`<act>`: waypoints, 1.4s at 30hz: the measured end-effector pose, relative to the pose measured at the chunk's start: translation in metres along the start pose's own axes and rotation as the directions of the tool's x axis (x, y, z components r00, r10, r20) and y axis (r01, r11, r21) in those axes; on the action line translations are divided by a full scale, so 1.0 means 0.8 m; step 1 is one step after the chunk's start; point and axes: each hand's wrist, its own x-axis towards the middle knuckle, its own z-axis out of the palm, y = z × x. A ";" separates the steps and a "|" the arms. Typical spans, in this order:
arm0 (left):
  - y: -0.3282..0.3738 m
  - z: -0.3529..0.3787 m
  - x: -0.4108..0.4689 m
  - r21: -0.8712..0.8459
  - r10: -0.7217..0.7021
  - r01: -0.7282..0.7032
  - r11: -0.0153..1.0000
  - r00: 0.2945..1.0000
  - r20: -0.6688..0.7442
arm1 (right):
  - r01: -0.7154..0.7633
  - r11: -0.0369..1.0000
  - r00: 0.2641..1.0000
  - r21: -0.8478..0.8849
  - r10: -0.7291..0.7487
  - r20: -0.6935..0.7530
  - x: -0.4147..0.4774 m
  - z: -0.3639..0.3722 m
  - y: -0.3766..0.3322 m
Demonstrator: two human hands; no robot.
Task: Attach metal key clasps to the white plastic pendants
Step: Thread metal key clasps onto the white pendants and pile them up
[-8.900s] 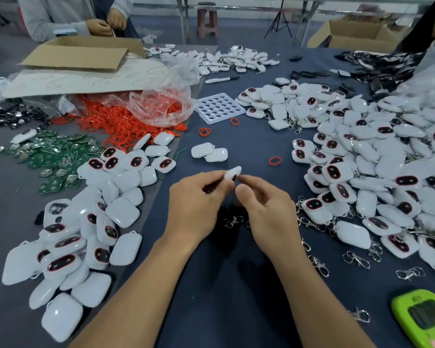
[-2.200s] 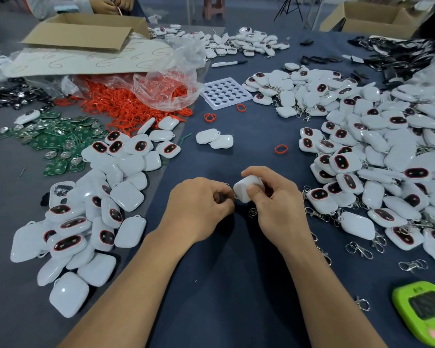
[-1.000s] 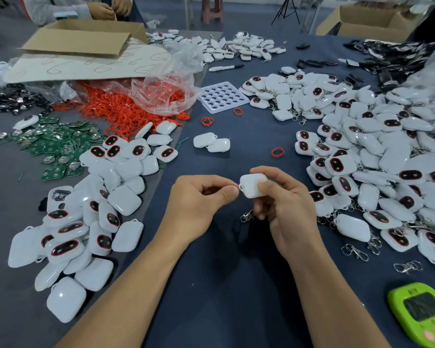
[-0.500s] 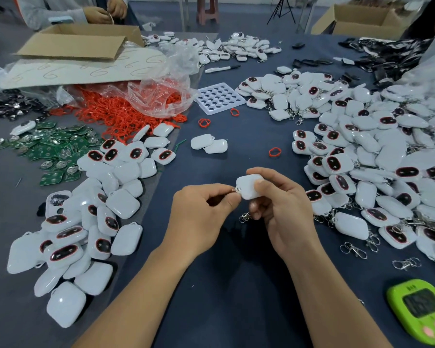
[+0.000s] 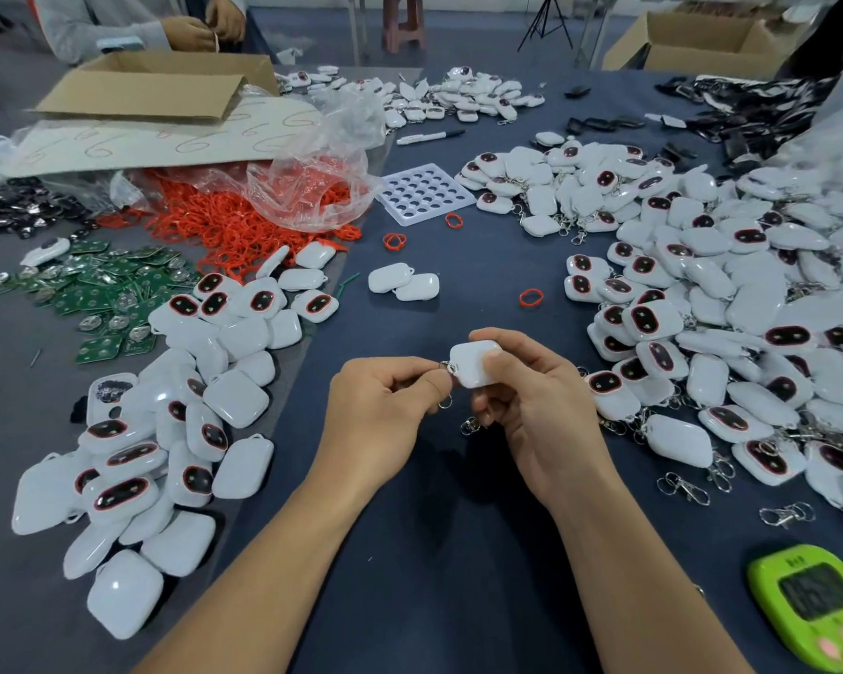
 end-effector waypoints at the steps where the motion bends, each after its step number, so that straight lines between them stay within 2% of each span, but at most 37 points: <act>1: -0.001 0.000 0.000 0.002 0.005 -0.005 1.000 1.000 -0.009 | -0.002 1.000 1.000 -0.001 0.002 -0.004 0.000 0.000 0.000; 9: -0.007 0.000 0.004 0.023 0.011 -0.010 1.000 0.999 -0.043 | 0.033 0.994 0.999 -0.109 -0.036 -0.027 -0.002 0.003 0.001; 14: -0.002 -0.002 0.005 -0.059 0.054 -0.053 0.997 0.998 0.017 | -0.019 0.998 1.000 -0.060 0.018 -0.015 -0.002 0.002 -0.001; 18: 0.000 -0.002 0.005 -0.033 0.107 -0.107 0.994 0.994 0.003 | -0.060 0.998 0.998 -0.008 0.060 -0.004 -0.003 0.000 -0.004; 22: -0.005 -0.002 0.004 0.195 0.189 -0.184 0.963 0.982 -0.004 | -0.065 0.996 0.998 0.062 0.066 -0.014 -0.002 -0.002 -0.006; 26: -0.011 -0.002 0.001 0.511 0.356 -0.329 0.794 0.933 0.048 | 0.013 0.998 0.998 -0.060 -0.017 -0.060 -0.004 0.001 -0.001; 28: -0.011 0.001 0.000 0.571 0.371 -0.332 0.751 0.927 0.051 | 0.030 0.996 0.996 -0.084 -0.036 -0.076 -0.004 0.002 0.001; 30: -0.010 0.003 0.000 0.503 0.323 -0.286 0.815 0.946 0.015 | 0.007 0.999 0.996 -0.031 -0.009 -0.083 -0.001 0.001 -0.001; 33: -0.005 0.002 0.003 0.236 0.153 -0.144 0.961 0.988 -0.021 | -0.026 0.998 0.998 0.056 0.029 -0.050 0.001 -0.002 -0.004; 37: -0.001 0.001 0.005 0.099 0.085 -0.088 0.991 0.996 0.033 | -0.039 0.996 0.999 0.075 0.039 -0.007 0.000 -0.003 -0.005; 42: 0.002 0.001 0.002 0.066 0.079 -0.083 0.994 0.994 0.074 | -0.032 0.998 0.999 0.051 0.031 0.021 0.000 -0.003 -0.004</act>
